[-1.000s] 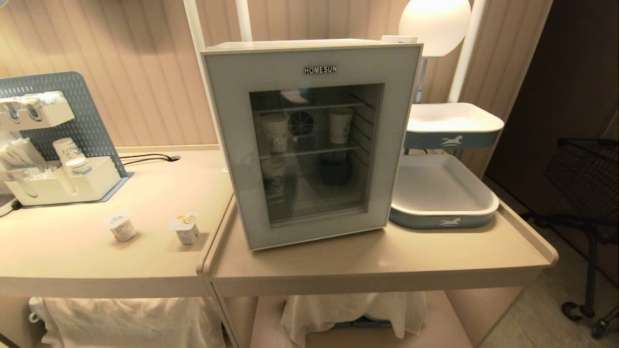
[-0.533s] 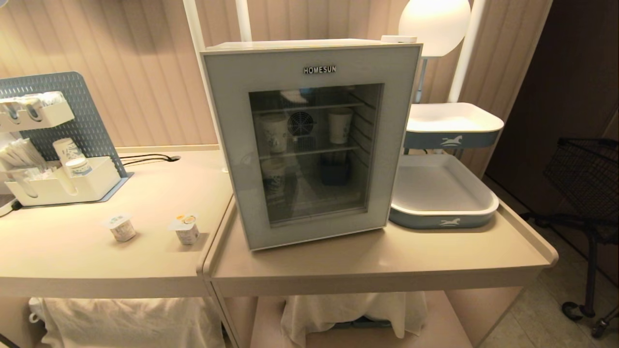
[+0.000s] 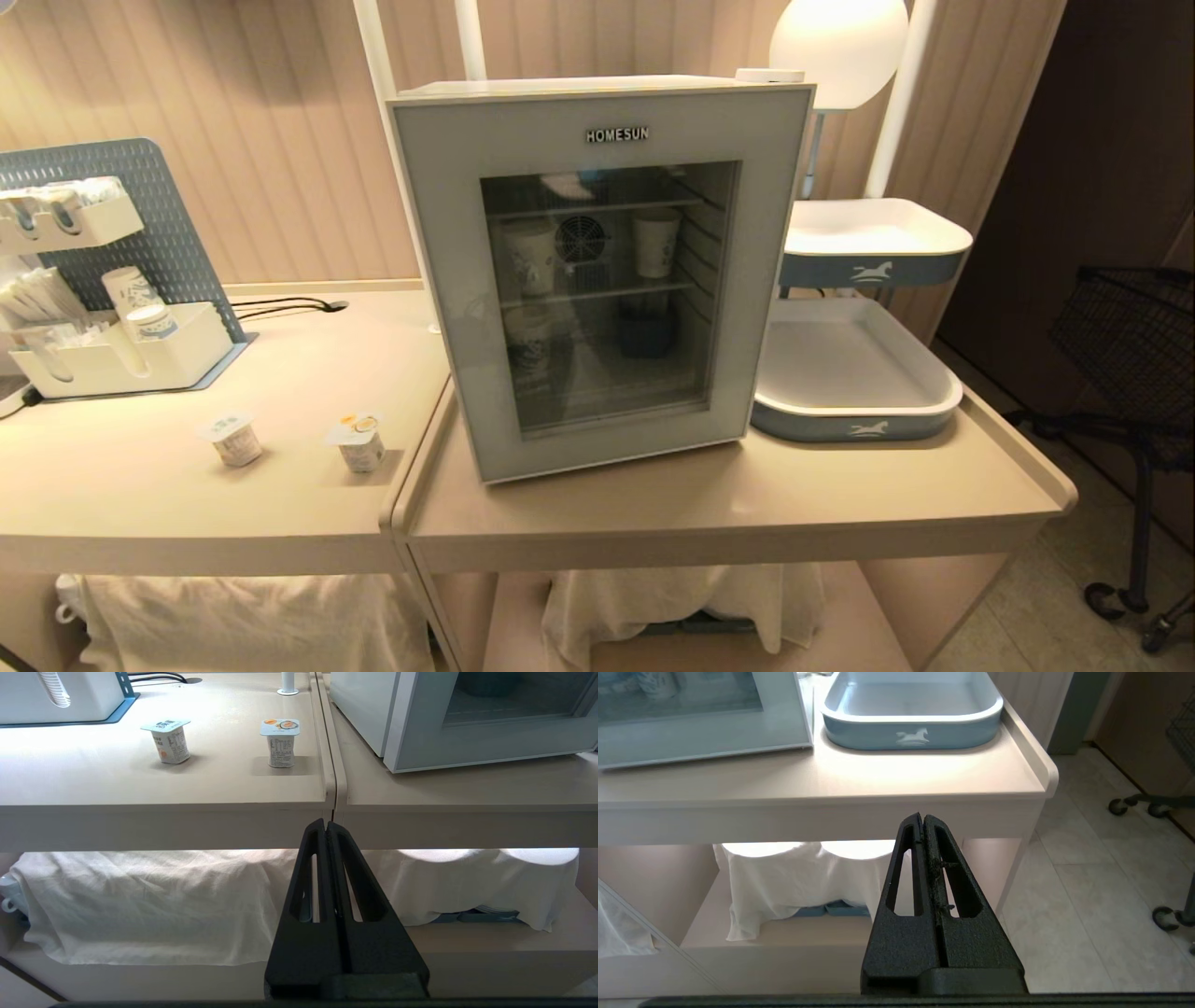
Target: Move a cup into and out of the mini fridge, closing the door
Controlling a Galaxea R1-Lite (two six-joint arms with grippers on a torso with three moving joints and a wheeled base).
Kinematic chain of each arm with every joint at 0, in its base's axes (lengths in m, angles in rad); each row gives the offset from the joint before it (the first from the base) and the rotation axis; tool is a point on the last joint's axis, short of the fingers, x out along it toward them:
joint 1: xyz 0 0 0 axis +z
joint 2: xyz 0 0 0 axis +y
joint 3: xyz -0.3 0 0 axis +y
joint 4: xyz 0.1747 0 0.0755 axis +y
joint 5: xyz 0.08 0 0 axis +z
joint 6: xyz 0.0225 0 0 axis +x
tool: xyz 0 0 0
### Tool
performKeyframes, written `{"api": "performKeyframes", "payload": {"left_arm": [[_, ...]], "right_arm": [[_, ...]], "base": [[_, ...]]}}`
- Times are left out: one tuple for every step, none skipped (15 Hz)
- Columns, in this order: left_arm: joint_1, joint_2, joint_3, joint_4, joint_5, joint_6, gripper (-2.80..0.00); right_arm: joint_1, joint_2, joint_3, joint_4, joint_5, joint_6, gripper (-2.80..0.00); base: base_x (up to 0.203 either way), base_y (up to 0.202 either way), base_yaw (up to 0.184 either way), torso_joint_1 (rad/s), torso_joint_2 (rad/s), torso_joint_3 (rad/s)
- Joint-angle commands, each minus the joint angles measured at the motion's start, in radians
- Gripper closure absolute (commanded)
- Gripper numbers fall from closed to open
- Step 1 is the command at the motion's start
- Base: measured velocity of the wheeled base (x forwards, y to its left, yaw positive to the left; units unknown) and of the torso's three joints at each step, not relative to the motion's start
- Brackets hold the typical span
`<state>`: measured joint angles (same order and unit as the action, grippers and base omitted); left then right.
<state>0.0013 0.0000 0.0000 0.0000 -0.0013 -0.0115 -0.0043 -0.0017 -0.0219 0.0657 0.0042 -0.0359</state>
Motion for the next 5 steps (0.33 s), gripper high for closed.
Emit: {"api": "performKeyframes", "payload": {"left_arm": [[0.0,0.001,0.0,0.0,0.0,-0.001,0.0],[0.0,0.002,-0.001,0.0,0.0,-0.001,0.0],[0.0,0.002,0.0,-0.001,0.0,-0.001,0.0],[0.0,0.002,0.0,-0.002,0.0,-0.001,0.0],[0.0,0.002,0.0,-0.001,0.0,-0.001,0.0]], "right_arm": [[0.0,0.0,0.002,-0.011,0.002,0.002,0.0],[0.0,0.0,0.004,-0.017,0.002,0.002,0.0],[0.0,0.0,0.004,-0.017,0.002,0.002,0.0],[0.0,0.0,0.004,-0.017,0.002,0.002,0.0],[0.0,0.0,0.004,-0.017,0.002,0.002,0.0]], "base": [[0.0,0.0,0.0,0.0,0.0,0.0],[0.0,0.0,0.0,0.0,0.0,0.0],[0.0,0.0,0.0,0.0,0.0,0.0],[0.0,0.0,0.0,0.0,0.0,0.0],[0.0,0.0,0.0,0.0,0.0,0.0]]}}
